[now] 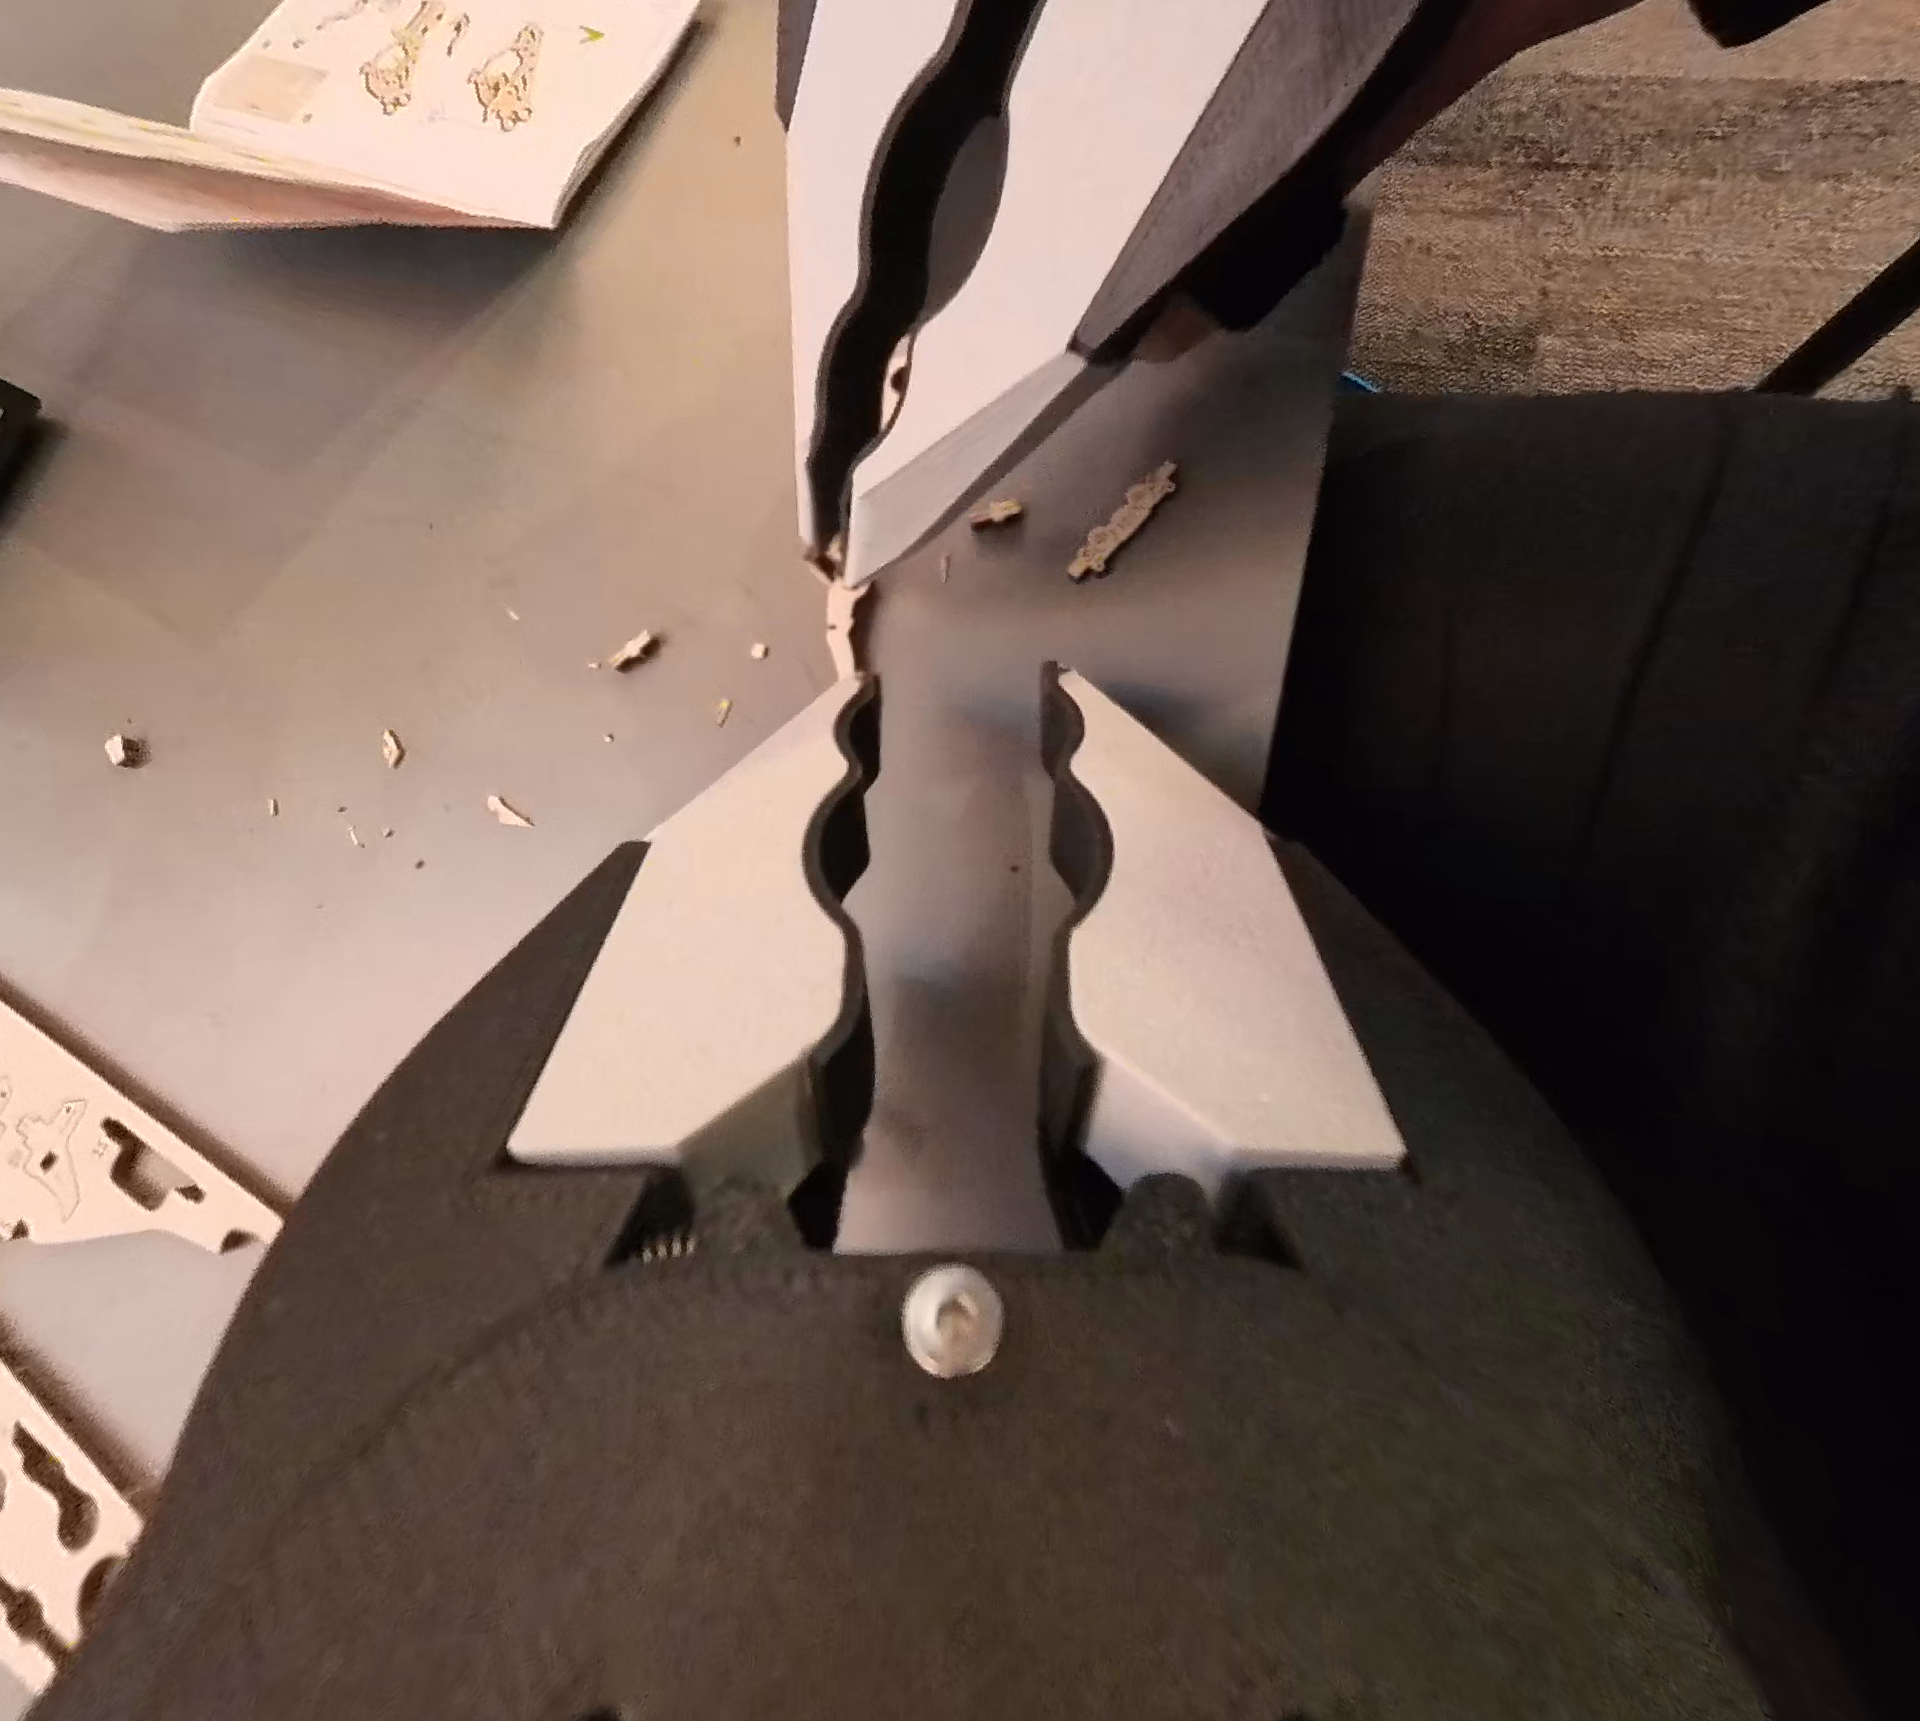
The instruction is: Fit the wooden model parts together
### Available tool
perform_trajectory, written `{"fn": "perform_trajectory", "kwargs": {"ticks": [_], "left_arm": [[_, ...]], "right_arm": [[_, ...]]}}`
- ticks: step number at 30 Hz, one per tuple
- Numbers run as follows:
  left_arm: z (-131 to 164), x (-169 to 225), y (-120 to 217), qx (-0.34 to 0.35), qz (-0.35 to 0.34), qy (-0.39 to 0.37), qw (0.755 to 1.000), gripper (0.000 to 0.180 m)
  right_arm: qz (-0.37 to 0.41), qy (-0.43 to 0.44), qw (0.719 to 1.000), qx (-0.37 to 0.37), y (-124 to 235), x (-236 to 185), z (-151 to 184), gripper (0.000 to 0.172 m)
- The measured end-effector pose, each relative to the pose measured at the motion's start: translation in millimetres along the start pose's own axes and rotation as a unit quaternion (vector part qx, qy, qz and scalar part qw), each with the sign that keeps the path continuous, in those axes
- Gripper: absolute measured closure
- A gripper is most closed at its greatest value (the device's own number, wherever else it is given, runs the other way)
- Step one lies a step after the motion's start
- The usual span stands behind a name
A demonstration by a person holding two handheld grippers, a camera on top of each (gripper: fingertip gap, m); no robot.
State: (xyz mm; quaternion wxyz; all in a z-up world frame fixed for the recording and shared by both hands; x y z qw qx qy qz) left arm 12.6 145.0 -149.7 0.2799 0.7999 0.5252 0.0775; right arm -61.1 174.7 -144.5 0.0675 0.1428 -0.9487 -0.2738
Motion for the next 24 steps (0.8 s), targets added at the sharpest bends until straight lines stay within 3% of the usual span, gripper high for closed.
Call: {"fn": "perform_trajectory", "kwargs": {"ticks": [1, 24], "left_arm": [[0, -1, -1, -0.004, 0.0, 0.0, 1.0, 0.151], [-1, -9, -12, -0.022, 0.006, -0.012, 1.0, 0.148]], "right_arm": [[0.001, 0.004, 1.0, -0.001, -1, 1, 0, 0.167], [-0.002, 0.015, 1.0, -0.006, -7, 1, -1, 0.167]]}}
Point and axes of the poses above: each gripper's, where its closed fingertips meet, y back along the fingers, z out of its underside, x = y × z across the jaws, the point moved 5 cm from there along y, back along the fingers, and after that the axes turned 9 degrees about x, right-handed, at the moved point
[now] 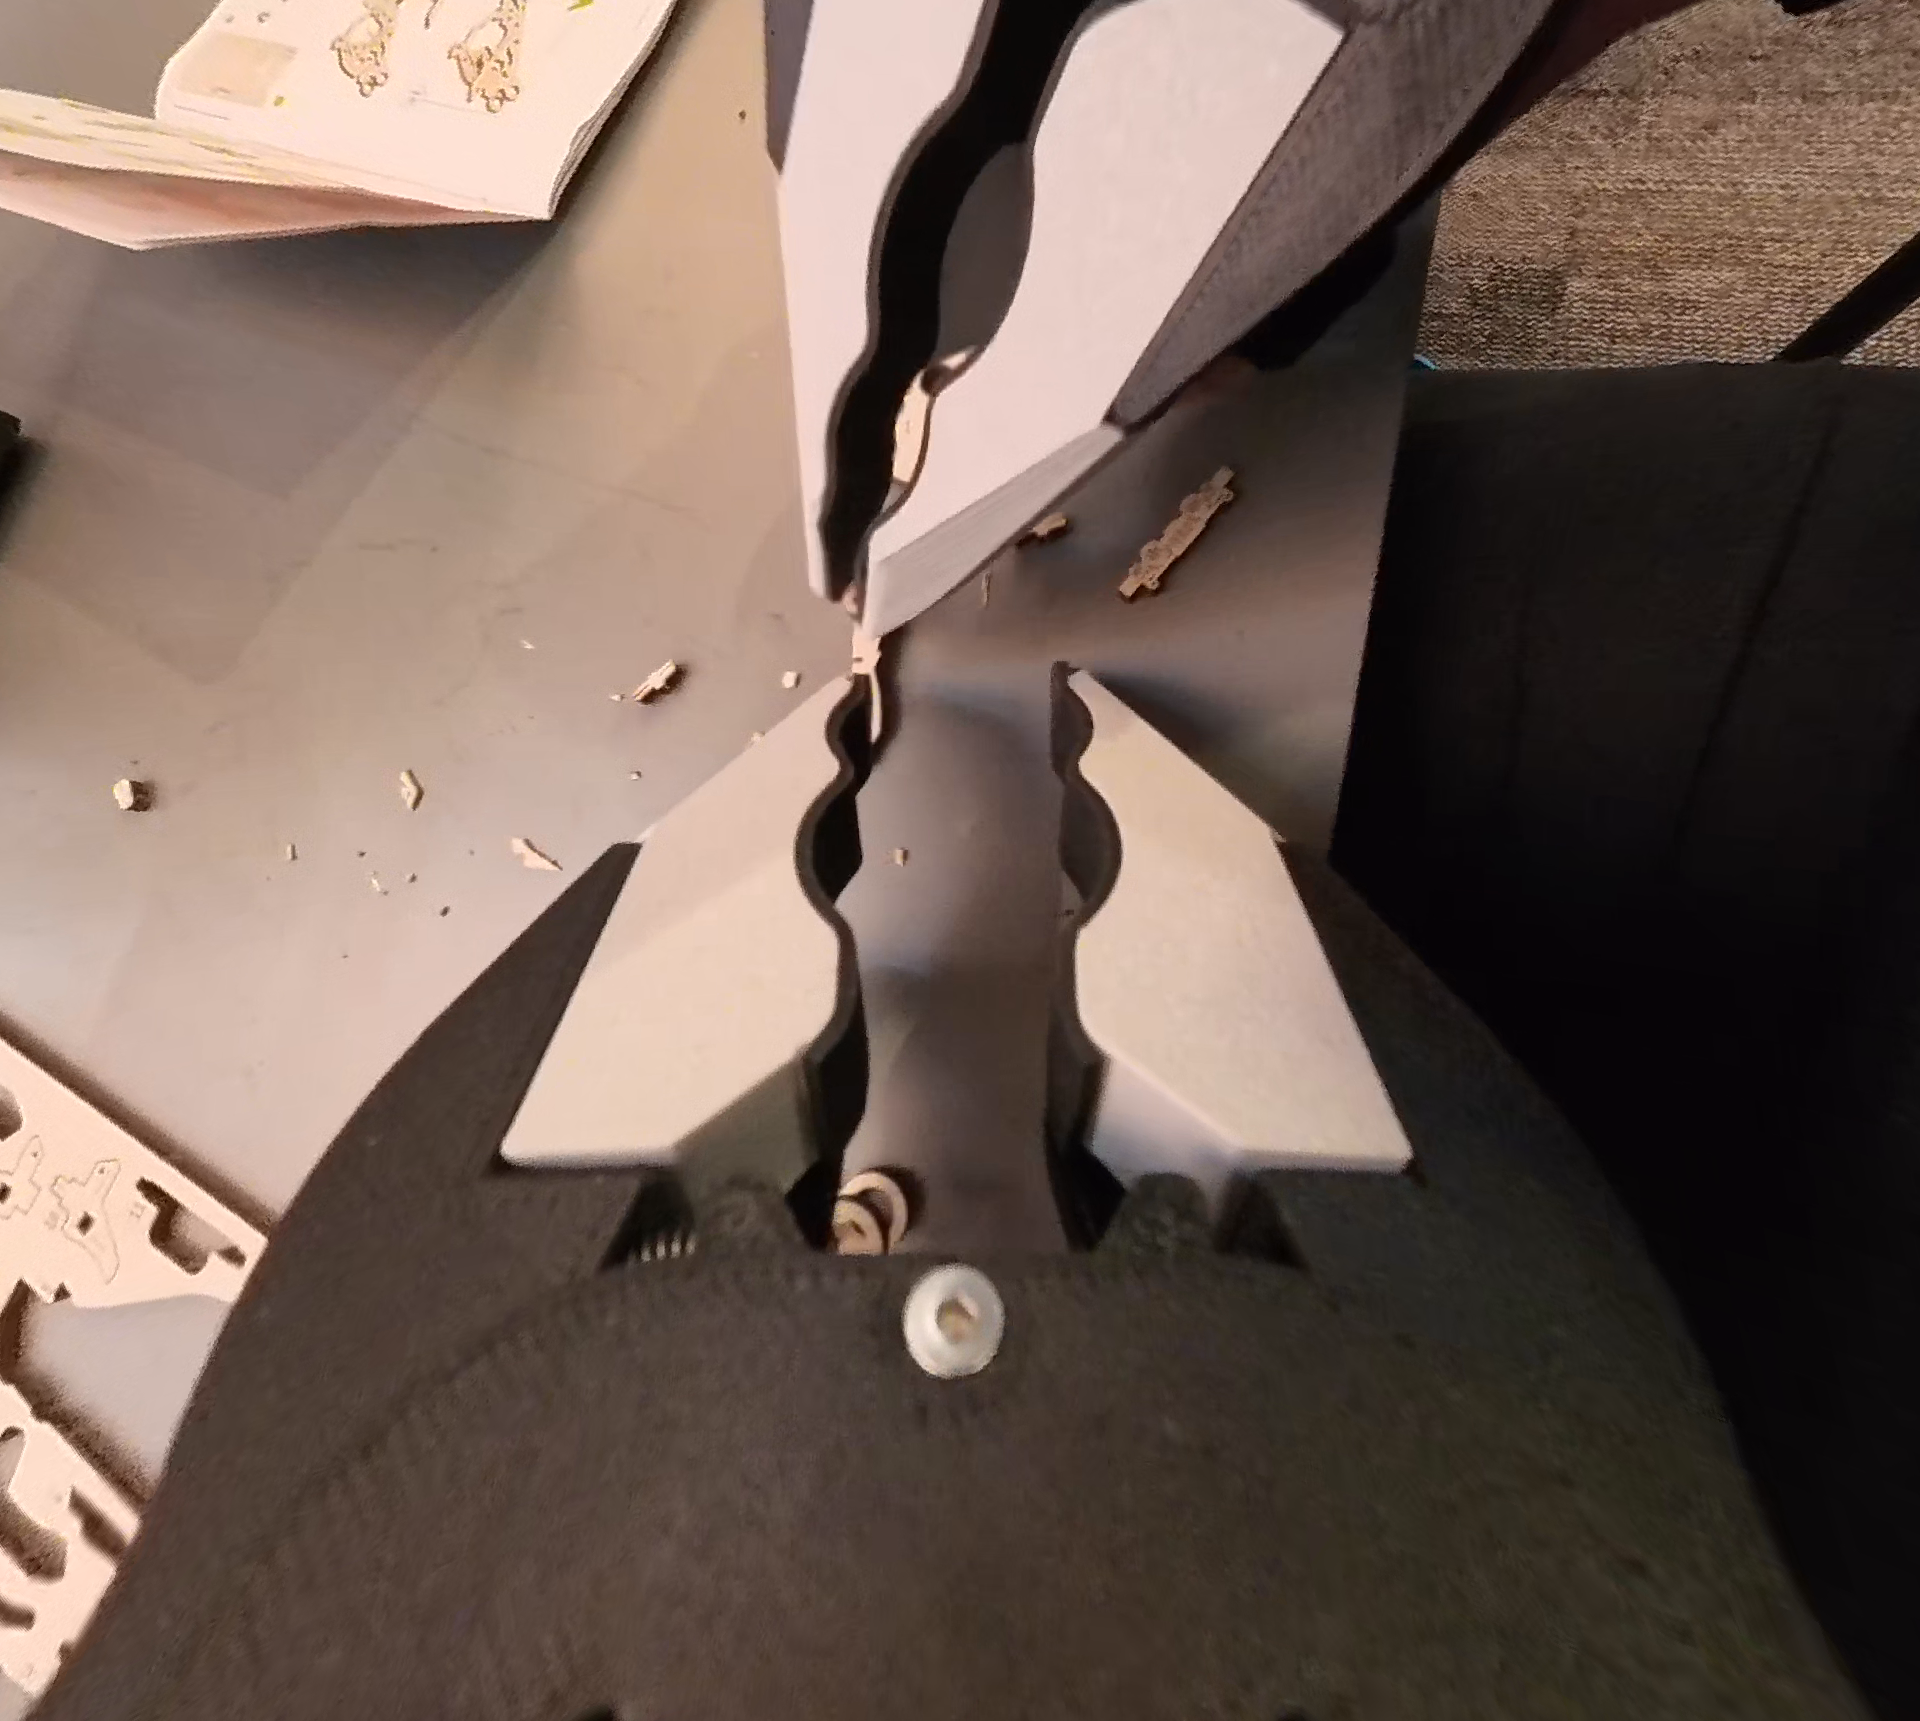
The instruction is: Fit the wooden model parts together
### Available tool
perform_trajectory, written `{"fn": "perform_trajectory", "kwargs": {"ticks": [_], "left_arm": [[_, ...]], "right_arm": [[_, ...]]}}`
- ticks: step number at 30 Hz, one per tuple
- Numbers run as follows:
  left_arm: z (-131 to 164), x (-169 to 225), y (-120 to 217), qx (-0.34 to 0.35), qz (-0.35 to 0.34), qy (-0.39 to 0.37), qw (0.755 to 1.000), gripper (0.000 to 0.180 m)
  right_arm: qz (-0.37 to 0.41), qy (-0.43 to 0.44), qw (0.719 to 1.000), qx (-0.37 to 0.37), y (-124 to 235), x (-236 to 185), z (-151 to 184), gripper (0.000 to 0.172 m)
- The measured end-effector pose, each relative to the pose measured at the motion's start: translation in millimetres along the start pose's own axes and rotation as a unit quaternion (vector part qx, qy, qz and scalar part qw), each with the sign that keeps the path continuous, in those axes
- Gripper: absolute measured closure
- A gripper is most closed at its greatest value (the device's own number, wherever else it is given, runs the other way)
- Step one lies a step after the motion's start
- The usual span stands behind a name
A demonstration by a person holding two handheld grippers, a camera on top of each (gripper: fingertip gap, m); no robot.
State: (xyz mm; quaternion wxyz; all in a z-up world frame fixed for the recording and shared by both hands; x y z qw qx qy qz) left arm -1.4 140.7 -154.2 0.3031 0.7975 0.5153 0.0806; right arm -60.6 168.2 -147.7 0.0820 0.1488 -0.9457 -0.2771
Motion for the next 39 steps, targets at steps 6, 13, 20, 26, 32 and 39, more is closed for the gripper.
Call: {"fn": "perform_trajectory", "kwargs": {"ticks": [6, 13, 20, 26, 32, 39], "left_arm": [[3, 1, -2, -0.008, 0.007, -0.002, 1.0, 0.148], [2, 2, -4, -0.009, 0.011, -0.004, 1.0, 0.149], [2, 1, -5, -0.009, 0.015, 0.001, 1.0, 0.149], [1, 2, -6, -0.01, 0.017, 0.001, 1.0, 0.149], [-2, -1, -4, 0.0, 0.003, -0.007, 1.0, 0.146], [-8, -1, -6, 0.018, 0.009, -0.029, 0.999, 0.142]], "right_arm": [[0.008, -0.003, 1.0, 0.0, 1, 1, 0, 0.168], [0.011, -0.001, 1.0, -0.002, 1, 2, 1, 0.168], [0.005, 0.006, 1.0, -0.004, -1, 1, 0, 0.168], [0.005, 0.004, 1.0, -0.002, -1, 1, 1, 0.167], [0.001, -0.011, 1.0, 0.01, -1, 3, 2, 0.167], [-0.008, -0.014, 1.0, 0.02, 0, 4, 4, 0.167]]}}
Point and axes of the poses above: each gripper's, where its closed fingertips meet, y back along the fingers, z out of its underside, x = y × z across the jaws, the point moved 5 cm from there along y, back along the fingers, and after that the axes turned 9 degrees about x, right-handed, at the moved point
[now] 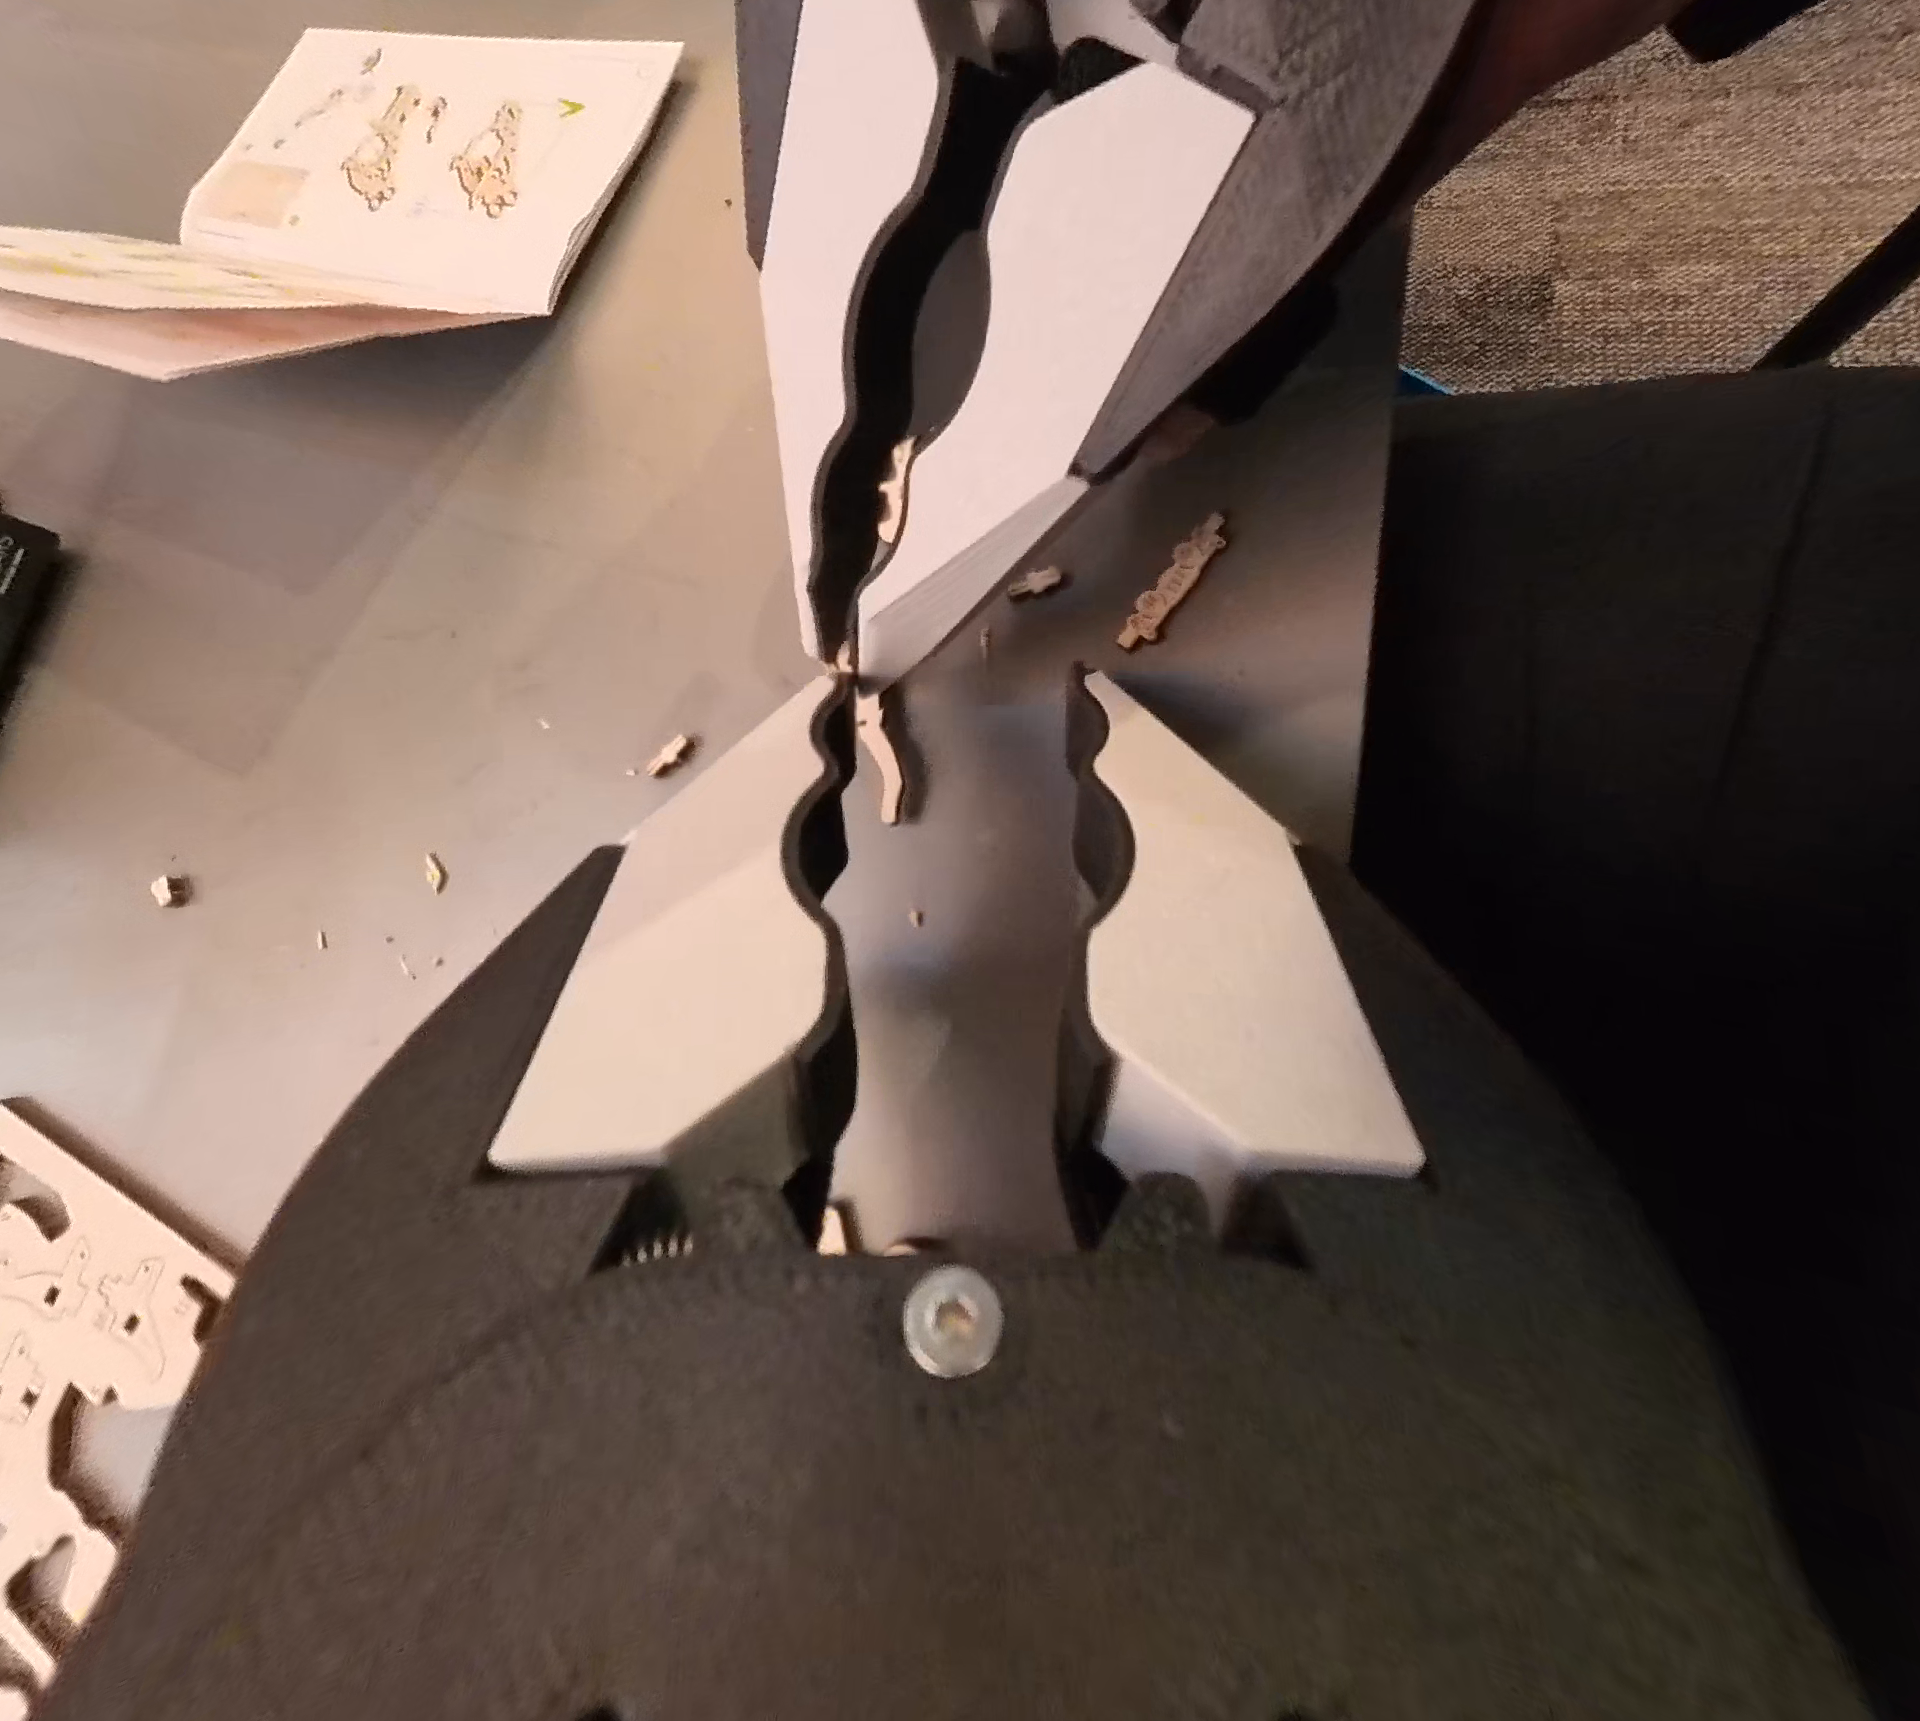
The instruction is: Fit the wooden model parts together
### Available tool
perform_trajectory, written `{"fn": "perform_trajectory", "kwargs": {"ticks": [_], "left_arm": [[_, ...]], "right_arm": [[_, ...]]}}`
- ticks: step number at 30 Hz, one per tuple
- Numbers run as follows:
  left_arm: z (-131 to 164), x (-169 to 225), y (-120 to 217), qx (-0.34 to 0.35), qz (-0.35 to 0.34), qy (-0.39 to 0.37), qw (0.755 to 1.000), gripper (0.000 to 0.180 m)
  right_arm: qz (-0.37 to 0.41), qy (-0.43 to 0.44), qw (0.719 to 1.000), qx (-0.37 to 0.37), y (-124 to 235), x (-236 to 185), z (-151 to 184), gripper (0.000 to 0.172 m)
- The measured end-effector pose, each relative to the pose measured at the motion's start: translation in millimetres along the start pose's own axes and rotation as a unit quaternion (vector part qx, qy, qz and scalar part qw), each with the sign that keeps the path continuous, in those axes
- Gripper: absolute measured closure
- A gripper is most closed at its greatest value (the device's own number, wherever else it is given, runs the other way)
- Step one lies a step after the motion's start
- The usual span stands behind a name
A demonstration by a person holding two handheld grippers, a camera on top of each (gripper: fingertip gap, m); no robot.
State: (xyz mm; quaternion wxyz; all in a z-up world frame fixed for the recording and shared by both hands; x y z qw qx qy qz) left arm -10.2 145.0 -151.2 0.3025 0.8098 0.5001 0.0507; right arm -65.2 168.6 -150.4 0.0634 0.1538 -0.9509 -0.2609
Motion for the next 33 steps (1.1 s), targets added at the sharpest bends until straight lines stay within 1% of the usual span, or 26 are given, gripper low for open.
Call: {"fn": "perform_trajectory", "kwargs": {"ticks": [2, 5, 6, 10, 15, 21, 25, 29, 31, 33], "left_arm": [[1, 0, -1, -0.001, 0.004, 0.003, 1.0, 0.142], [2, 0, -3, -0.006, 0.005, 0.003, 1.0, 0.142], [2, 1, -3, -0.007, 0.005, 0.003, 1.0, 0.142], [3, -1, -3, -0.013, 0.003, 0.007, 1.0, 0.143], [5, -1, -2, -0.024, 0.006, 0.01, 1.0, 0.144], [6, -2, -3, -0.034, 0.007, 0.023, 0.999, 0.142], [7, -4, -3, -0.038, 0.001, 0.03, 0.999, 0.141], [8, -5, -2, -0.044, 0.002, 0.056, 0.997, 0.143], [8, -5, -2, -0.051, -0.006, 0.068, 0.996, 0.142], [7, 0, -3, -0.053, 0.001, 0.083, 0.995, 0.141]], "right_arm": [[-0.001, 0.001, 1.0, 0.0, 1, 1, 0, 0.166], [-0.003, 0.001, 1.0, 0.0, 2, 1, 1, 0.158], [-0.003, -0.002, 1.0, 0.001, 3, 2, 1, 0.157], [0.0, -0.006, 1.0, 0.003, 6, 3, 1, 0.162], [-0.018, -0.01, 1.0, -0.009, 10, -3, 3, 0.163], [-0.012, -0.031, 0.999, -0.039, 0, -7, 10, 0.16], [0.0, -0.032, 0.999, -0.038, -3, -7, 9, 0.167], [0.006, -0.031, 0.999, -0.031, -1, -5, 7, 0.167], [0.014, -0.044, 0.999, -0.017, 4, -2, 3, 0.167], [0.027, -0.049, 0.998, -0.01, 8, 2, 1, 0.168]]}}
Point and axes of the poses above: each gripper's, where its closed fingertips meet, y back along the fingers, z out of its underside, x = y × z across the jaws, the point moved 5 cm from there along y, back along the fingers, and after that the axes turned 9 degrees about x, right-handed, at the moved point
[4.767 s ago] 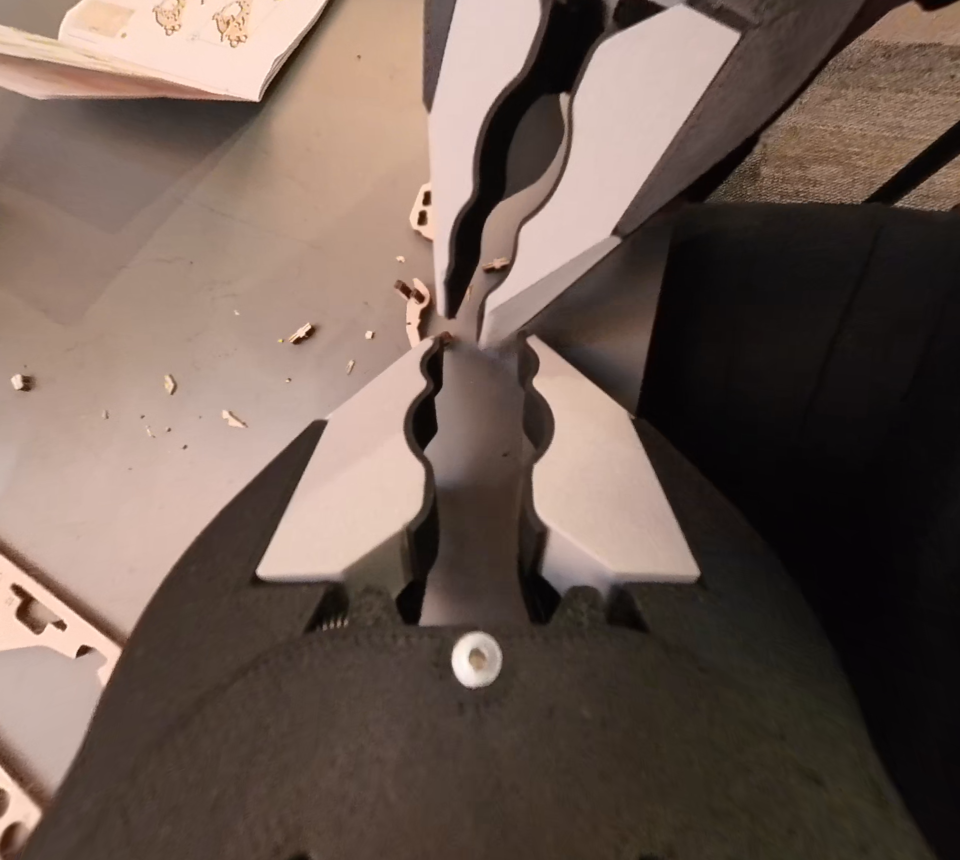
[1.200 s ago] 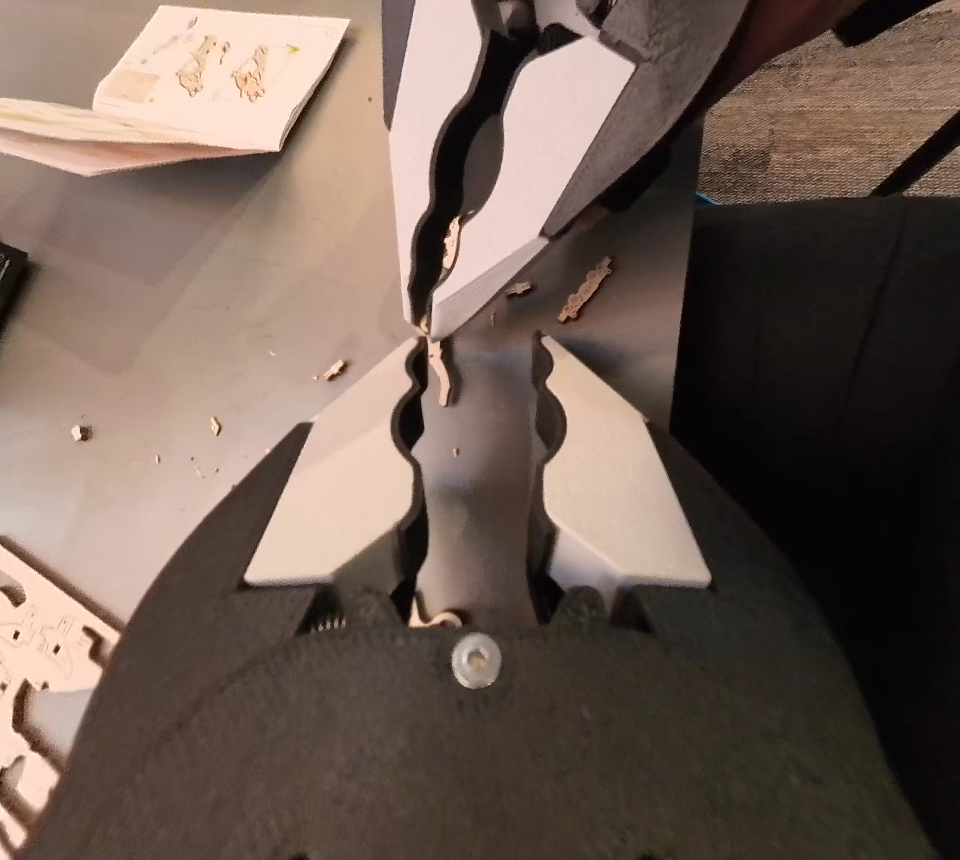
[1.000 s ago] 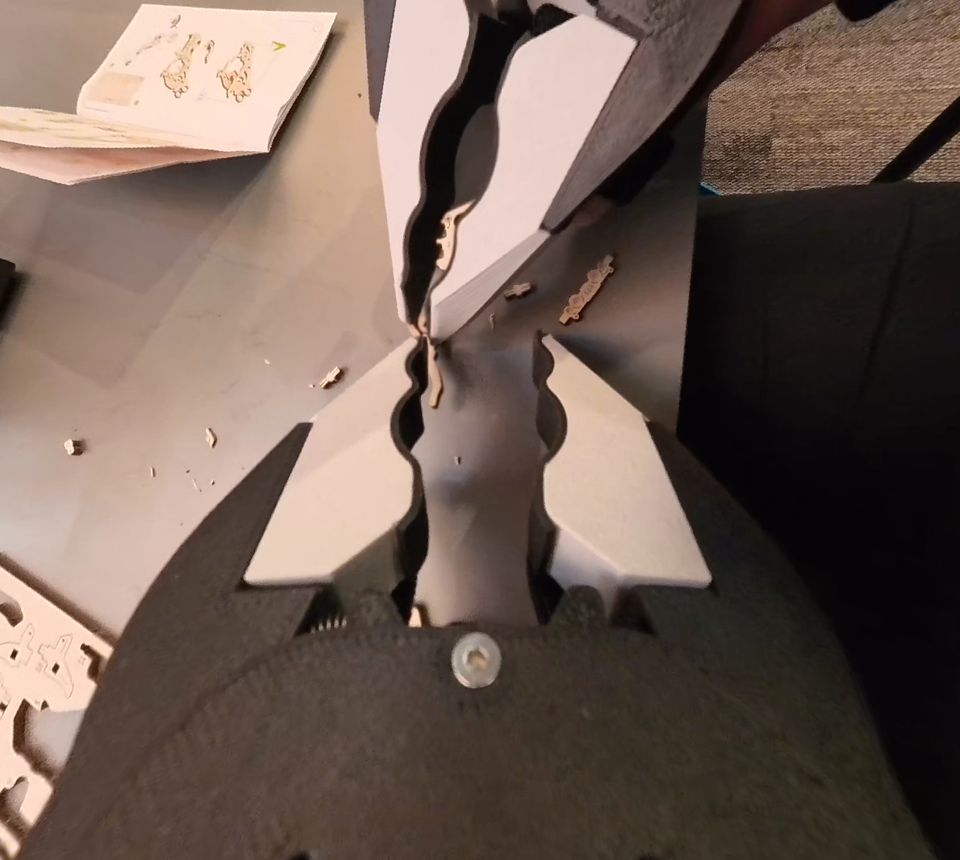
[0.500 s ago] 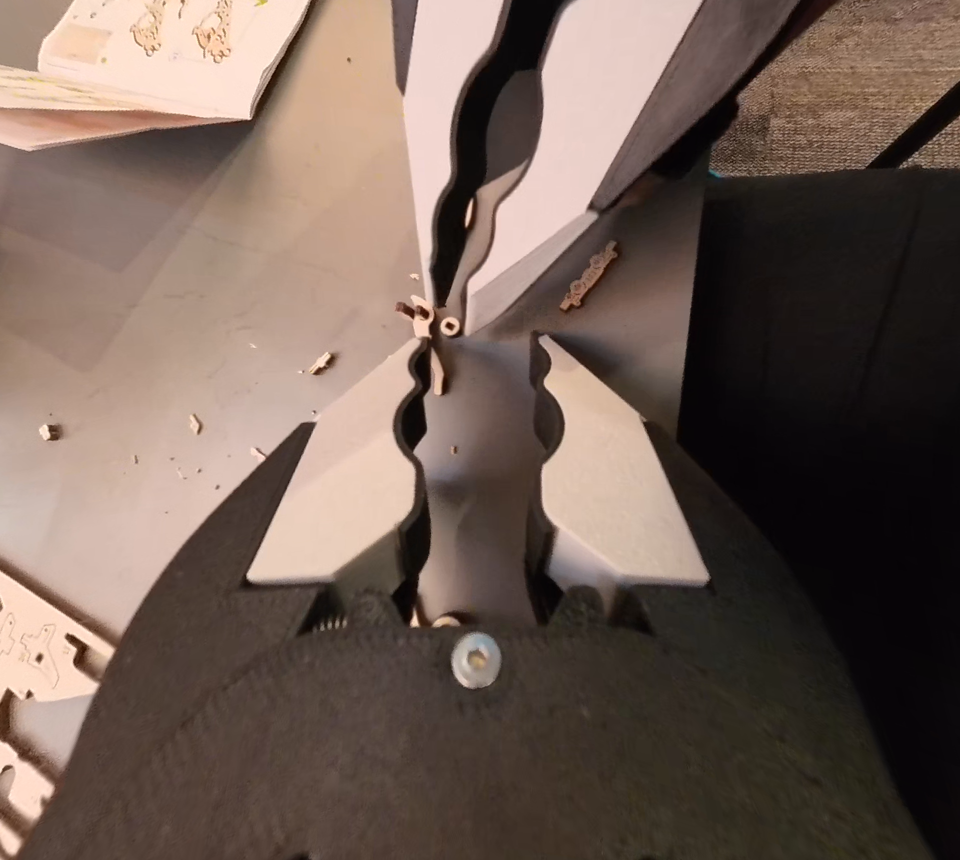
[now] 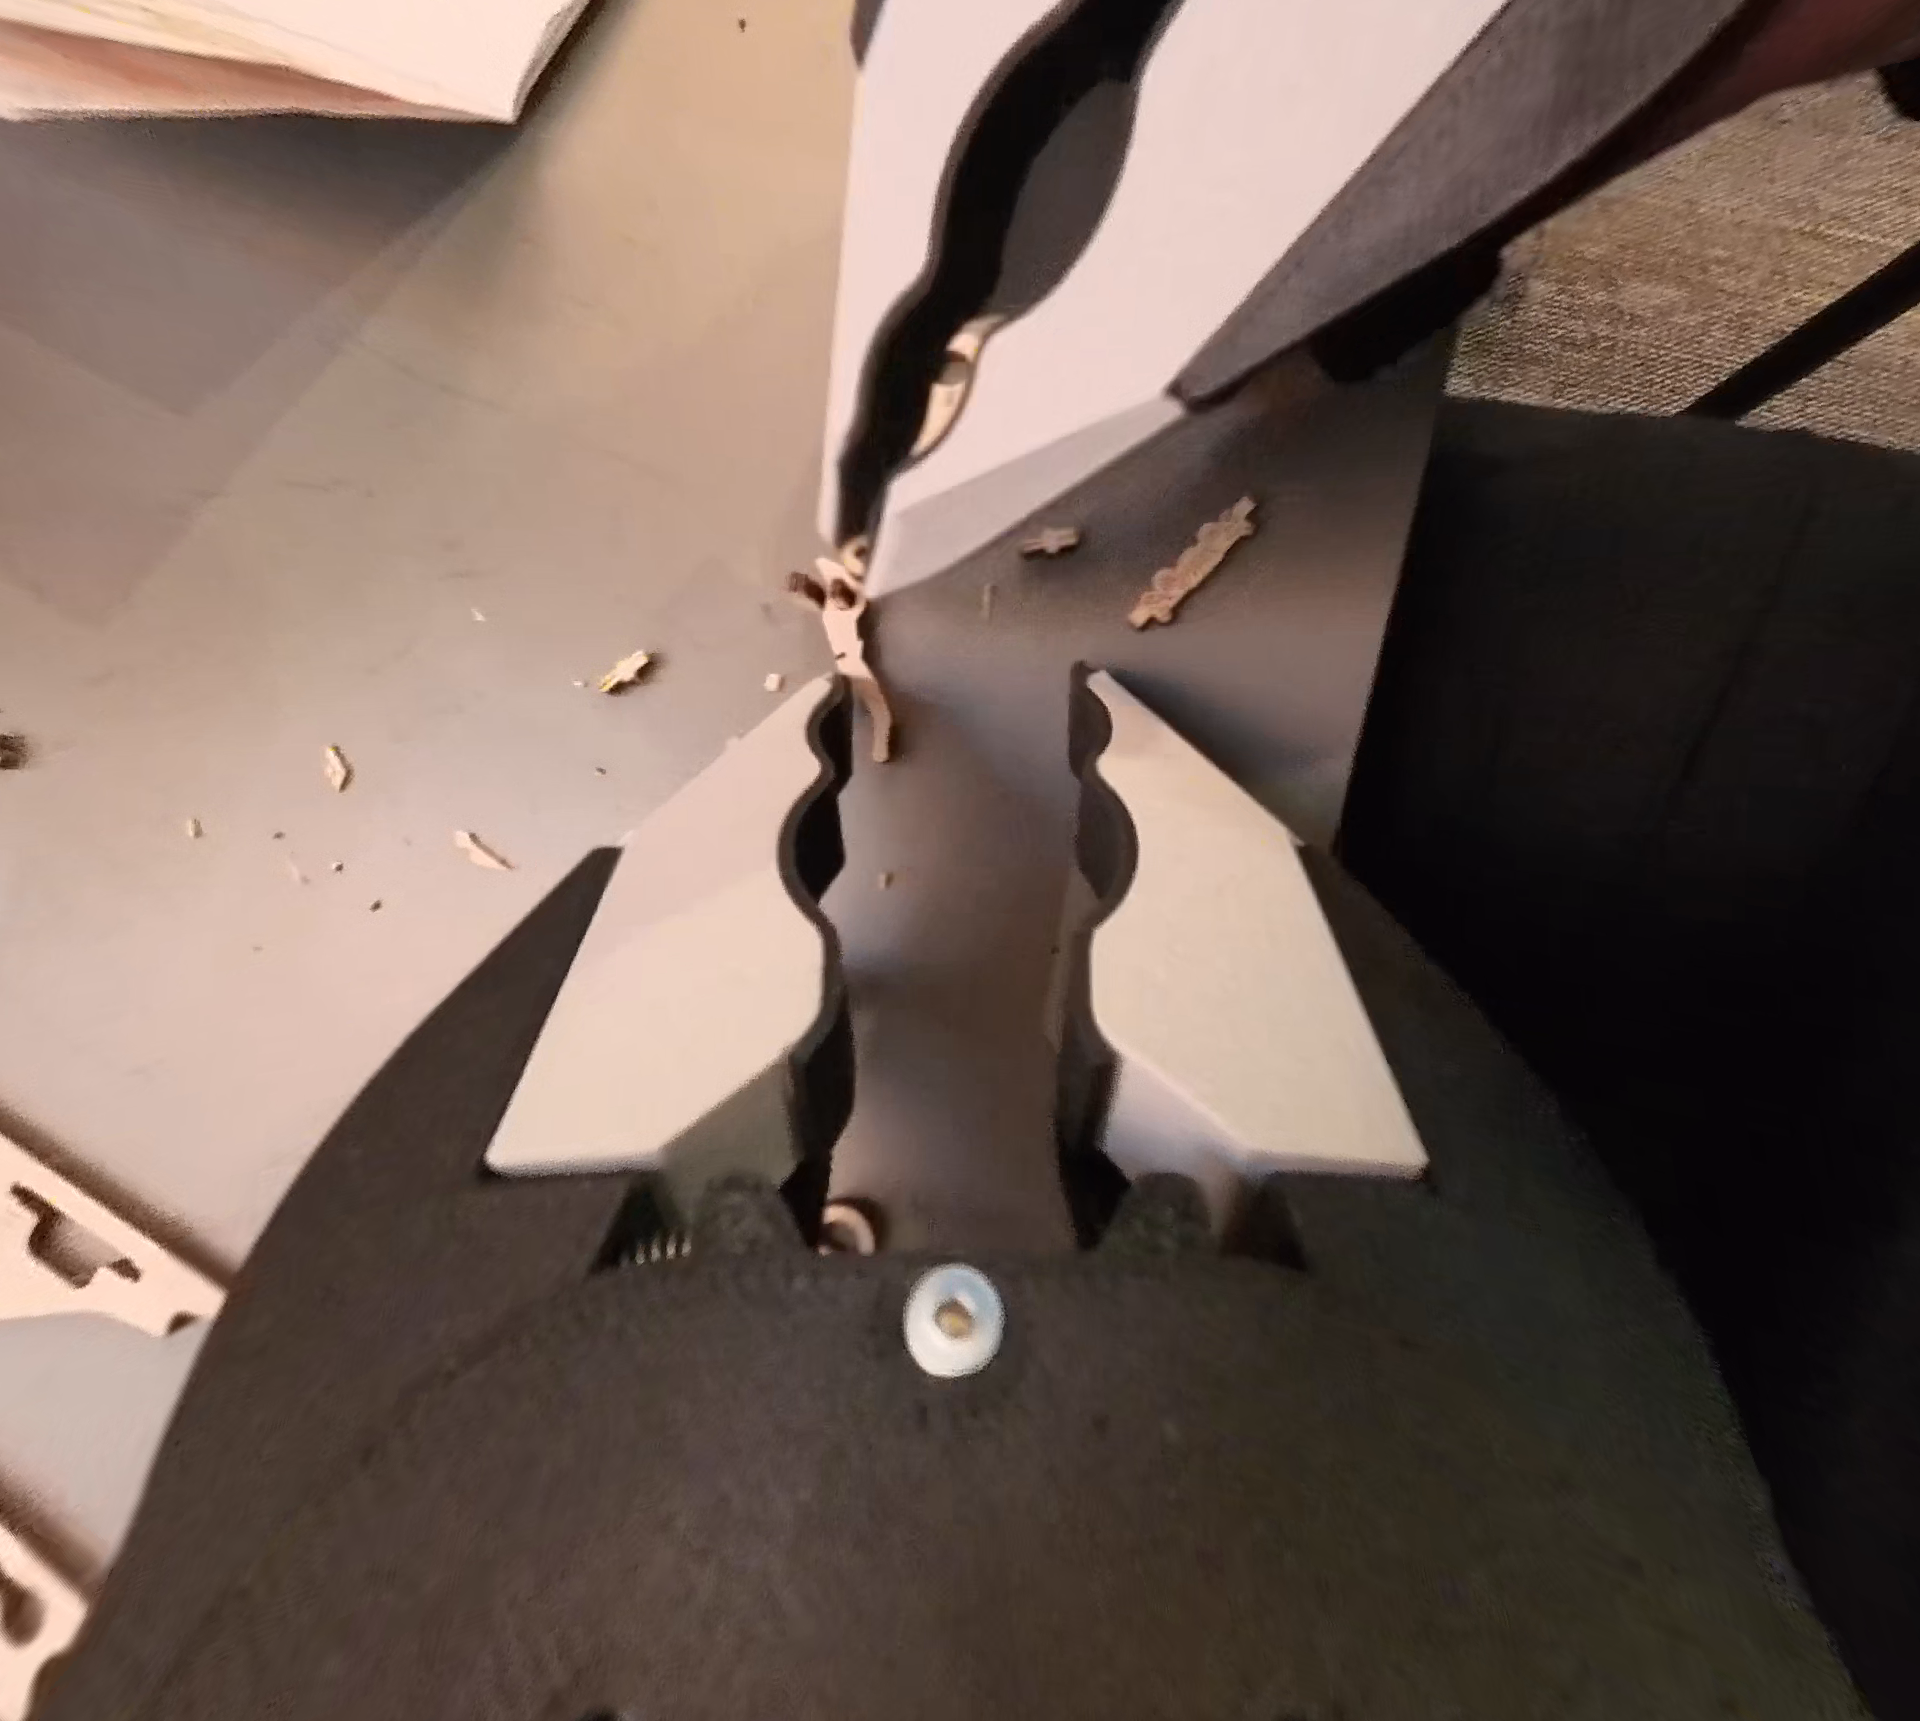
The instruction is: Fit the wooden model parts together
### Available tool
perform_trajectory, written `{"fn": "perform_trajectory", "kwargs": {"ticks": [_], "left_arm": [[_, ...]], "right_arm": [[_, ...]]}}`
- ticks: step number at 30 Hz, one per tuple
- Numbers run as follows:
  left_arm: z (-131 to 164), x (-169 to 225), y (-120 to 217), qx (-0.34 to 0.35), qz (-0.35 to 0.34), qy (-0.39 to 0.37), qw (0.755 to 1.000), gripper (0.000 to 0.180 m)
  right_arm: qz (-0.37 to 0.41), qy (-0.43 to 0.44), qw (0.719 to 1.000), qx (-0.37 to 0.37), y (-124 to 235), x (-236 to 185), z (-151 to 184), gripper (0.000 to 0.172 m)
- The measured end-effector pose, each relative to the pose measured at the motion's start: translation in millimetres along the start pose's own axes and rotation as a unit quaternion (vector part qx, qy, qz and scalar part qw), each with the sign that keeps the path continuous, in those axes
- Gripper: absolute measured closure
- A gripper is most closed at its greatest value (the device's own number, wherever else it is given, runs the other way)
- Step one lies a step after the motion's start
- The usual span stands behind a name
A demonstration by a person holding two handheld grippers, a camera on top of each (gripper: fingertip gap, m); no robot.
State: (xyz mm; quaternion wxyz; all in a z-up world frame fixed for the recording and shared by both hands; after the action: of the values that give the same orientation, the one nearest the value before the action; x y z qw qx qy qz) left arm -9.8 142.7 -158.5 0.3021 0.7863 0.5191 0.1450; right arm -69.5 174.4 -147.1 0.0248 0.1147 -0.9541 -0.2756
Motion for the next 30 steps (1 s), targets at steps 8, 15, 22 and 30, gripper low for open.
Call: {"fn": "perform_trajectory", "kwargs": {"ticks": [8, 15, 22, 30], "left_arm": [[-5, 13, -1, 0.003, 0.017, 0.056, 0.998, 0.129], [-7, 23, -3, 0.001, 0.025, 0.052, 0.998, 0.127], [-10, 29, -5, 0.007, 0.039, 0.057, 0.998, 0.125], [-10, 27, -6, 0.01, 0.039, 0.056, 0.998, 0.126]], "right_arm": [[0.021, -0.017, 1.0, -0.004, 4, 1, 2, 0.168], [0.035, -0.025, 0.999, -0.004, 7, -4, 1, 0.168], [0.04, -0.017, 0.999, -0.014, 3, -3, 3, 0.167], [0.04, -0.015, 0.999, -0.009, 6, -4, 4, 0.167]]}}
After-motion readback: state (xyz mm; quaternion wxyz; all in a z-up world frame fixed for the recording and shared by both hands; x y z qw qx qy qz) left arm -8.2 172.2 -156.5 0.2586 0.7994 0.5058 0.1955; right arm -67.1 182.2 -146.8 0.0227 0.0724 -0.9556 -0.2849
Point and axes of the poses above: each gripper's, where its closed fingertips meet, y back along the fingers, z out of its underside, x = y × z across the jaws, the point moved 5 cm from there along y, back along the fingers, and after that the axes turned 9 degrees about x, right-handed, at the moved point
